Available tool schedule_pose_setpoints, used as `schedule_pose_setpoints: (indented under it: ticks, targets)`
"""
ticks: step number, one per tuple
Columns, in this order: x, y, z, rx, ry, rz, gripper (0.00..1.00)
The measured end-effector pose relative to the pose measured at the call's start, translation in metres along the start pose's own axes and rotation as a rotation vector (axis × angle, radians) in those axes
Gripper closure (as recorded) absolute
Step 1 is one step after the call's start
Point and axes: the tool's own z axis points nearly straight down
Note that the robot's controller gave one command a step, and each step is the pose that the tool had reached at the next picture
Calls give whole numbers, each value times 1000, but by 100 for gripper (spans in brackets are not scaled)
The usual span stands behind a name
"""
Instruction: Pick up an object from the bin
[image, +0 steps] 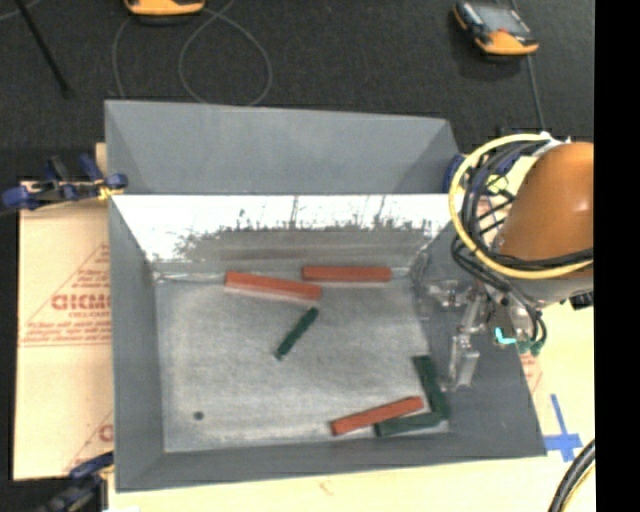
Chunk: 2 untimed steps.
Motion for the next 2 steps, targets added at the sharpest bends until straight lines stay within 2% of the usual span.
schedule_pose_setpoints:
  ticks: [1,2]
  targets:
    - [4,-33,165,1,-3,-306,0]
    - [22,-27,161,7,-24,-454,0]
